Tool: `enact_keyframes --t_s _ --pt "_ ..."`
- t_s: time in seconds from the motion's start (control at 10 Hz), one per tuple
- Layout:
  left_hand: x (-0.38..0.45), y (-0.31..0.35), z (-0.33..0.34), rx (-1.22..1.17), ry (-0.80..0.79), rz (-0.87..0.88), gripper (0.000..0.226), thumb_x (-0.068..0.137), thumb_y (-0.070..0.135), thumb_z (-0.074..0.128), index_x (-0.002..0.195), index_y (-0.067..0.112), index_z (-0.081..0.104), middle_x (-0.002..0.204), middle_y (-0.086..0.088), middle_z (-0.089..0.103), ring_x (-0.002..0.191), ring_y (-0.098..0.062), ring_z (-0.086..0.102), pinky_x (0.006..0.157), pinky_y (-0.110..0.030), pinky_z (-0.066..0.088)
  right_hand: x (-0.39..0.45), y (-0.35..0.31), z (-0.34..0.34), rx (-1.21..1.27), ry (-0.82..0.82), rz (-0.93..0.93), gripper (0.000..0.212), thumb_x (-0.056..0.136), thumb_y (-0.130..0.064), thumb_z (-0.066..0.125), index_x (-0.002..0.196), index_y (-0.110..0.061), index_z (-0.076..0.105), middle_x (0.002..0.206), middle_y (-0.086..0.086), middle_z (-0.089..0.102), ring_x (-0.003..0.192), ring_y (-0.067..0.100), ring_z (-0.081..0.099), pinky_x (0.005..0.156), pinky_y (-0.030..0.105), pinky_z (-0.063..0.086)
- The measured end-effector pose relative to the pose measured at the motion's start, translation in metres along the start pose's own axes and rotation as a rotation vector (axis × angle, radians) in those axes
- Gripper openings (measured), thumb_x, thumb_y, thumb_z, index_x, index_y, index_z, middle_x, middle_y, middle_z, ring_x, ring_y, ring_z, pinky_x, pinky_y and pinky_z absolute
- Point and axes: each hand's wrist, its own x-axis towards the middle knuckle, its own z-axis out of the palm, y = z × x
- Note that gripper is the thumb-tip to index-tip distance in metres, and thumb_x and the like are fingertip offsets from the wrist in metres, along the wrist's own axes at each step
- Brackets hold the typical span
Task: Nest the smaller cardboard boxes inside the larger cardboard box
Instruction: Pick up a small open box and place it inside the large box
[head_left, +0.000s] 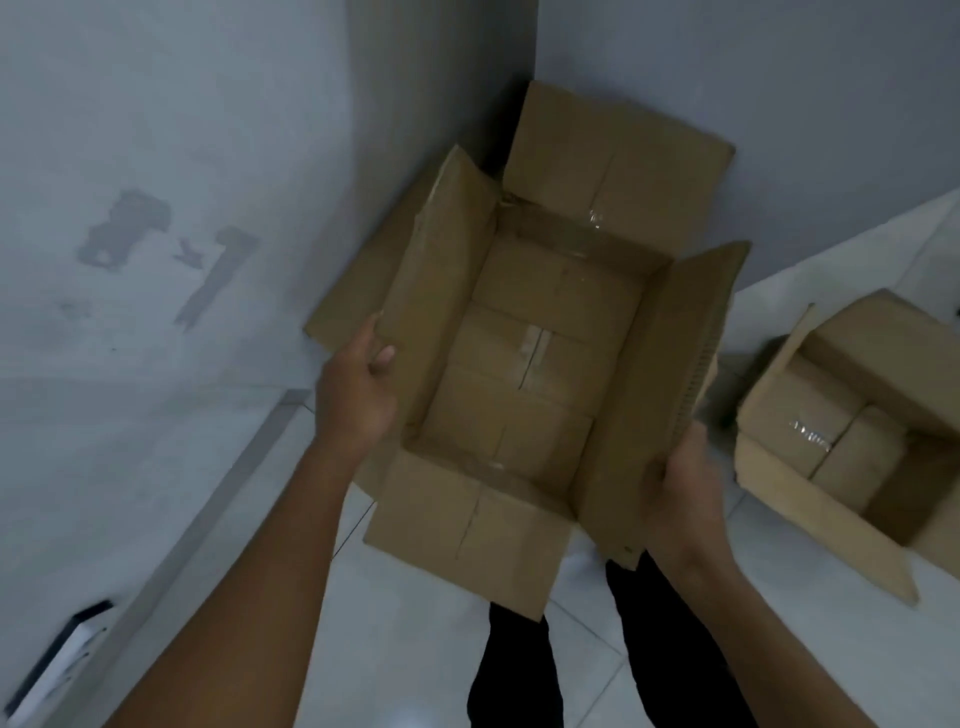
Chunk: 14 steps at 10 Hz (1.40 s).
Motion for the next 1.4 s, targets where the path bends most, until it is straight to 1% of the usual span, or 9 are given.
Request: enact_keyframes --t_s 0.1,0.2,0.3,0.6,0.7,0.8,0.9,1.1,1.4 --pt "0.001 0.004 0.003 -0.034 -0.024 0.07 0.049 0.102 0.021 0.049 0.149 0.023 0.038 0.136 -0.013 0.058 0.12 -0.026 0.058 0.093 -0.031 0.045 -0.011 -0.002 0.004 -0.067 0.049 -0.076 0.025 0.104 -0.029 0.029 0.096 -0.024 0.052 0.083 -0.001 0.057 0.064 0.004 0.056 0.06 0.026 0.039" --pt "0.002 0.003 0.011 -0.077 -0.014 0.068 0.048 0.102 0.018 0.048 0.149 0.024 0.038 0.139 -0.008 0.056 0.107 0.001 0.062 0.079 -0.003 0.041 -0.017 0.0 0.016 -0.151 0.07 -0.078 0.021 0.104 -0.029 0.025 0.102 -0.03 0.046 0.089 -0.005 0.056 0.074 0.005 0.058 0.065 0.025 0.043" --pt "0.007 0.003 0.016 0.019 -0.054 0.099 0.047 0.102 0.014 0.048 0.148 0.022 0.041 0.135 -0.007 0.061 0.121 -0.016 0.058 0.085 -0.013 0.036 -0.022 0.001 0.034 -0.181 0.136 0.004 0.027 0.095 -0.012 0.04 0.122 -0.01 0.04 0.091 0.019 0.058 0.08 0.035 0.059 0.077 0.053 0.05" --pt "0.034 -0.005 0.051 0.067 -0.207 0.196 0.042 0.101 0.01 0.049 0.139 0.027 0.048 0.113 0.0 0.07 0.085 -0.011 0.058 0.057 -0.012 0.033 0.011 0.03 0.051 -0.232 0.04 0.145 0.022 0.092 -0.015 0.046 0.112 -0.009 0.041 0.093 0.025 0.06 0.085 0.041 0.061 0.085 0.06 0.05" --pt "0.042 -0.007 0.065 0.095 -0.234 0.202 0.047 0.1 0.004 0.046 0.143 0.022 0.046 0.117 -0.007 0.068 0.1 -0.026 0.063 0.071 -0.024 0.04 0.025 0.03 0.054 -0.246 -0.062 0.152 0.013 0.096 -0.023 0.04 0.105 -0.014 0.038 0.095 0.021 0.062 0.083 0.034 0.063 0.084 0.054 0.055" --pt "0.049 -0.014 0.08 0.1 -0.221 0.209 0.049 0.101 0.003 0.043 0.146 0.021 0.043 0.124 -0.01 0.066 0.107 -0.026 0.063 0.08 -0.026 0.044 0.04 0.038 0.059 -0.318 -0.093 0.114 0.015 0.095 -0.024 0.039 0.109 -0.022 0.035 0.099 0.014 0.063 0.088 0.032 0.063 0.085 0.052 0.055" --pt "0.049 -0.02 0.092 0.052 -0.211 0.221 0.052 0.101 0.0 0.042 0.147 0.024 0.042 0.125 -0.007 0.065 0.103 -0.006 0.056 0.082 -0.022 0.044 0.05 0.038 0.06 -0.278 -0.121 0.135 0.012 0.094 -0.021 0.041 0.101 -0.029 0.035 0.094 0.006 0.061 0.088 0.028 0.063 0.085 0.052 0.056" --pt "0.051 -0.022 0.116 -0.011 -0.157 0.265 0.057 0.096 -0.009 0.045 0.144 0.023 0.047 0.126 -0.002 0.064 0.111 -0.012 0.059 0.098 -0.029 0.048 0.075 0.039 0.072 -0.197 -0.03 0.095 0.021 0.093 -0.022 0.051 0.096 -0.041 0.042 0.092 -0.008 0.059 0.089 0.021 0.062 0.086 0.049 0.056" --pt "0.084 -0.044 0.156 0.238 -0.116 0.291 0.049 0.096 0.0 0.049 0.143 0.016 0.047 0.122 -0.009 0.066 0.11 -0.024 0.063 0.094 -0.035 0.05 0.119 0.055 0.098 -0.318 -0.051 0.044 0.012 0.091 -0.006 0.051 0.099 -0.015 0.052 0.089 0.01 0.063 0.076 0.029 0.063 0.071 0.048 0.059"
